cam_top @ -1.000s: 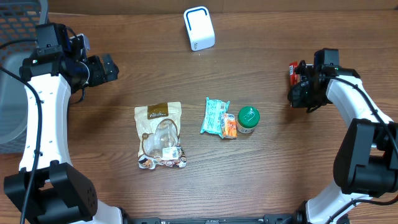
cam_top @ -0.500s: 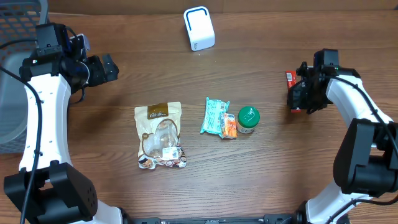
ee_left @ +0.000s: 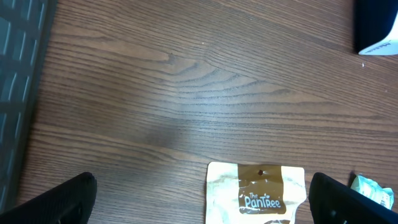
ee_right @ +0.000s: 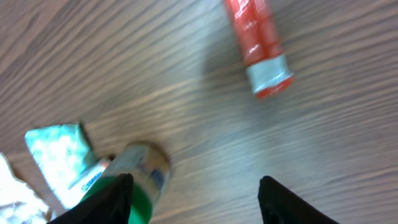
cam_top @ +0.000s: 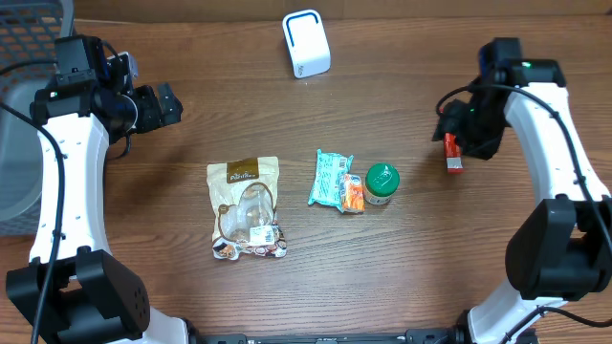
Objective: Scan the item barcode
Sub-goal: 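Move the right gripper over the green-lid jar and grasp it, then lift the green-lid jar with the right gripper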
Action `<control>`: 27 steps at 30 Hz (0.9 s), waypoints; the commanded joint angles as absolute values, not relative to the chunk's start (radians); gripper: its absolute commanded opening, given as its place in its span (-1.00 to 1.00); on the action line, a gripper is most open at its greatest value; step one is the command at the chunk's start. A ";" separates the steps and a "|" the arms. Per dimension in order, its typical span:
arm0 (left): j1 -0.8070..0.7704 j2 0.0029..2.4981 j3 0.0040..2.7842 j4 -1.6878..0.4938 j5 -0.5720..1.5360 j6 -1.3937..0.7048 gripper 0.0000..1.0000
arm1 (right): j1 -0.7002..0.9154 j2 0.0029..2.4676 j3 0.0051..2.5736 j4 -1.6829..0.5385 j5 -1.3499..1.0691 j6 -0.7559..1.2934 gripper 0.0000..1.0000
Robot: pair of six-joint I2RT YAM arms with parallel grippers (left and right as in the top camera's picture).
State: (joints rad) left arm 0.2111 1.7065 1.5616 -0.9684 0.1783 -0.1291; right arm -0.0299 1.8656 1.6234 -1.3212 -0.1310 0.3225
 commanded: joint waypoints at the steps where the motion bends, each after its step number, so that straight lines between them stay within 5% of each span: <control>1: 0.209 1.707 1.564 -0.968 0.172 -0.138 1.00 | 0.043 1.851 1.634 -1.331 -0.174 0.421 0.45; 5: 0.209 1.707 1.564 -0.968 0.172 -0.138 0.99 | 0.131 1.851 1.634 -1.332 -0.131 0.453 0.74; 17: 0.209 1.707 1.564 -0.968 0.172 -0.138 1.00 | 0.361 1.851 1.581 -1.297 0.032 0.559 0.74; 27: 0.209 1.707 1.564 -0.968 0.172 -0.138 1.00 | 0.399 1.853 1.441 -1.197 0.074 0.588 0.75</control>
